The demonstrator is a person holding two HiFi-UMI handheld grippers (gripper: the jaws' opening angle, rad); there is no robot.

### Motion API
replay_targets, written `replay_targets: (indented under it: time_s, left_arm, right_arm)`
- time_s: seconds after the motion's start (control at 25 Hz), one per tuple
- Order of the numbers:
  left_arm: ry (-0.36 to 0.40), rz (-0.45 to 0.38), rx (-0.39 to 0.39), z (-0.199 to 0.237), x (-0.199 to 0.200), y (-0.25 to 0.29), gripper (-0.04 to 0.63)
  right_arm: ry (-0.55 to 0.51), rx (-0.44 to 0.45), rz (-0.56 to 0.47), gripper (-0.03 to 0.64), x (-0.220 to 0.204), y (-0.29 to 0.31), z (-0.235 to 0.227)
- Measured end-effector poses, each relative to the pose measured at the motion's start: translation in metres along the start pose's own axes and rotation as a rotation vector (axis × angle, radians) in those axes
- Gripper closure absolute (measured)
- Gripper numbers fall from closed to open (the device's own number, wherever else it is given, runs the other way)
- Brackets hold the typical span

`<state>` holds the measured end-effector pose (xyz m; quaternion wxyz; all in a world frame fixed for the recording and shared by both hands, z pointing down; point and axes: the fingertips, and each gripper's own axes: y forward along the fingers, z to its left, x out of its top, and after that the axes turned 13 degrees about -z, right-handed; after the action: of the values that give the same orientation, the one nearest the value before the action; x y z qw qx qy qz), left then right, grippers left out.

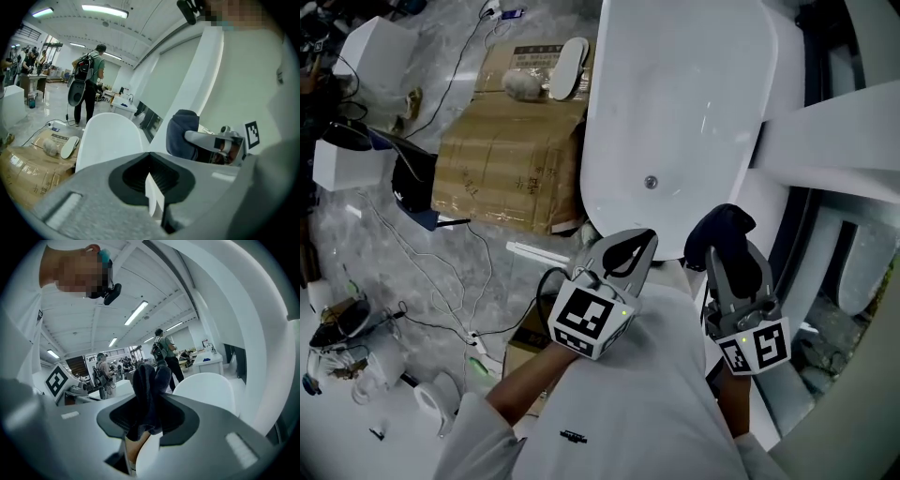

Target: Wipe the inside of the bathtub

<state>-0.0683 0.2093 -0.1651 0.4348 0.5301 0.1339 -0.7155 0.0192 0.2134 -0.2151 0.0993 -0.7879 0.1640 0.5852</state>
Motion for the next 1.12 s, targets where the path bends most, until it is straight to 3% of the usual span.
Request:
replay_targets:
  time_s: [0.32, 0.56, 0.76, 0.92, 1.12]
  left_arm:
    - [0.002, 0.008, 0.118, 0.016, -0.003, 0.034, 0.595]
    - [-0.037, 0.009, 0.150, 0.046, -0.005, 0.044, 0.595]
    - [-0.029, 0.000, 0.169, 0.081, -0.003, 0.056, 0.595]
    - [-0.019, 0.023, 0.187, 0.104, -0.024, 0.058, 0.595]
    - [-0.001, 0.117, 0.182, 0.126, -0.075, 0.060, 0.595]
  right_arm:
    - [0.066, 0.091, 0.057, 0.489, -0.007, 0.019, -0.046]
    - [0.156, -0.027, 0.157, 0.491, -0.045, 0.032, -0.070]
    - [0.171, -0.023, 0.221, 0.491, -0.082, 0.057, -0.071]
    - [0.154, 0.017, 0.259, 0.491, -0.112, 0.074, -0.067]
    - [0.089, 0.080, 0.288, 0.491, -0.141, 0.096, -0.067]
